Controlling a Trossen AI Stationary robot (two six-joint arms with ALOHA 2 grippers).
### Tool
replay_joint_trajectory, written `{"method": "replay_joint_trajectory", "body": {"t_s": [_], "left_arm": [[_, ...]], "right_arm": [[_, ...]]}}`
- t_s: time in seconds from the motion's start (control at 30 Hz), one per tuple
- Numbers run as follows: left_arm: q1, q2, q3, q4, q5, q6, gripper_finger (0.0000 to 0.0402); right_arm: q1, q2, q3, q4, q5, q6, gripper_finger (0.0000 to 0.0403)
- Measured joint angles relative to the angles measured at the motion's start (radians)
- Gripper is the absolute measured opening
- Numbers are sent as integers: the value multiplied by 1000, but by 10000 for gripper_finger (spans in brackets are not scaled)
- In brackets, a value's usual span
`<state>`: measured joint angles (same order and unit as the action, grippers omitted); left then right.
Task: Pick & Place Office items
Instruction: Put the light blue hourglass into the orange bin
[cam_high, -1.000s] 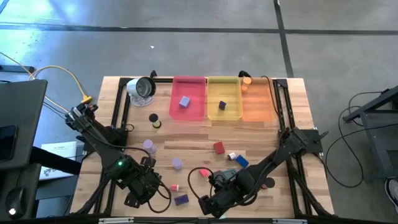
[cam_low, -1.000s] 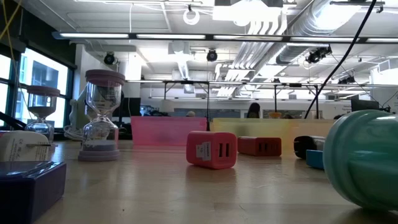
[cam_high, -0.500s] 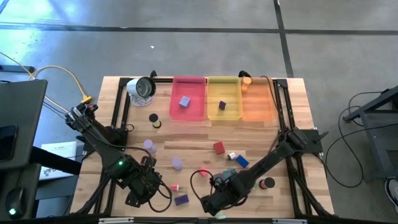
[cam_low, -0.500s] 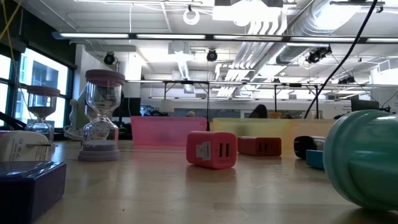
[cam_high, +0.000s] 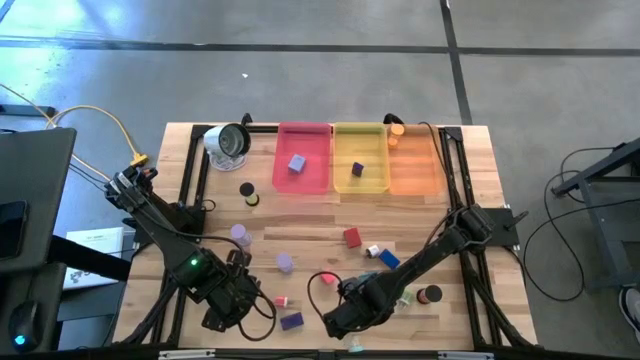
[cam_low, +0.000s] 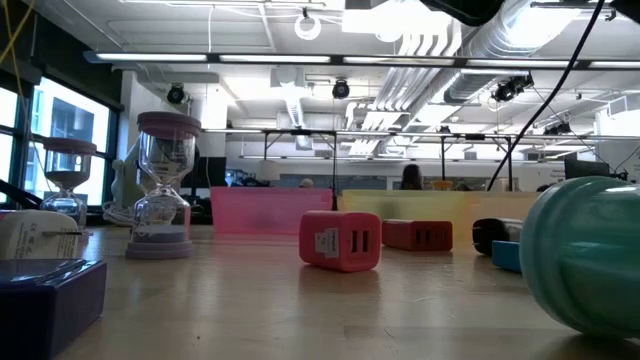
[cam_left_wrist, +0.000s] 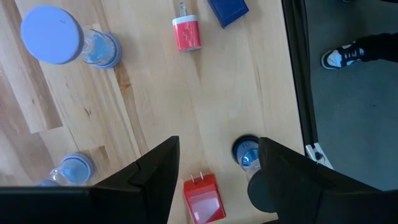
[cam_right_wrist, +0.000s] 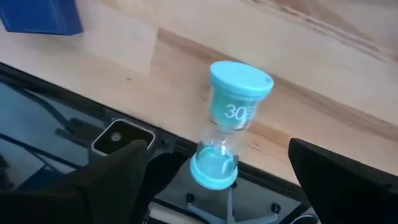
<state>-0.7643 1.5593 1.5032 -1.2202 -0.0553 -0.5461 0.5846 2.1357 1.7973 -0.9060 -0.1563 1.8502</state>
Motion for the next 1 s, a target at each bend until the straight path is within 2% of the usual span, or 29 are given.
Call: {"method": "replay_joint_trajectory", "body": {"t_s": [0.3, 0.63, 1.0], "left_arm": [[0, 0, 0, 0, -2, 0, 212], [0, 0, -2, -3, -3, -2, 212], [0, 0, -2, -11, -7, 0, 212]], "right_arm": [[-21, 6, 1, -1, 43, -21, 380], [-34, 60, 2, 39, -13, -25, 380], [-42, 100, 0, 8, -25, -35, 380]]}}
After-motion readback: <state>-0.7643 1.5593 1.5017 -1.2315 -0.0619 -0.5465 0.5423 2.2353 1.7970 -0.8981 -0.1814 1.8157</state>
